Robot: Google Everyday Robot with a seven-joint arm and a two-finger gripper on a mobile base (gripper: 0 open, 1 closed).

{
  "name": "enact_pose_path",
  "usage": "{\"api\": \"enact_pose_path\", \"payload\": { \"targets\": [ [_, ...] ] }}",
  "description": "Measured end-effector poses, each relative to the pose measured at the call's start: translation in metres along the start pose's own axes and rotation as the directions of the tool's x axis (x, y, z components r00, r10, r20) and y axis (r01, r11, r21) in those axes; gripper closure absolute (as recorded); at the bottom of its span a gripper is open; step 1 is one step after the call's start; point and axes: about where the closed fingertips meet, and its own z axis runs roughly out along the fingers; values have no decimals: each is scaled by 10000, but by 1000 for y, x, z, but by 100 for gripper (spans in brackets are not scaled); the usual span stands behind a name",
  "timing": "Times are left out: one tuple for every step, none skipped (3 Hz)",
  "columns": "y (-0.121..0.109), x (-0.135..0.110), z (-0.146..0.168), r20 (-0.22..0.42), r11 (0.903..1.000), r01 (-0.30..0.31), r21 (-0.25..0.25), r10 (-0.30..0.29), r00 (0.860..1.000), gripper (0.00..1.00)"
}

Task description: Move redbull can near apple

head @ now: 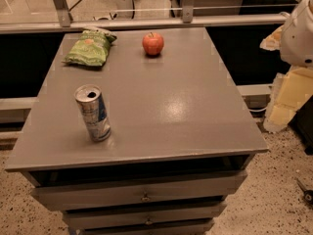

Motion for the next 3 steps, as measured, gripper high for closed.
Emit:
{"api": "enact_pose_path", "payload": {
  "targets": [
    [0, 0, 0, 1, 10000, 0, 2, 0, 10000, 0],
    [3, -16, 17, 842, 9994, -99, -317, 125, 9964, 0],
    [12, -65, 59, 2621, 9940, 76, -1093, 214, 9648, 0]
  ]
}}
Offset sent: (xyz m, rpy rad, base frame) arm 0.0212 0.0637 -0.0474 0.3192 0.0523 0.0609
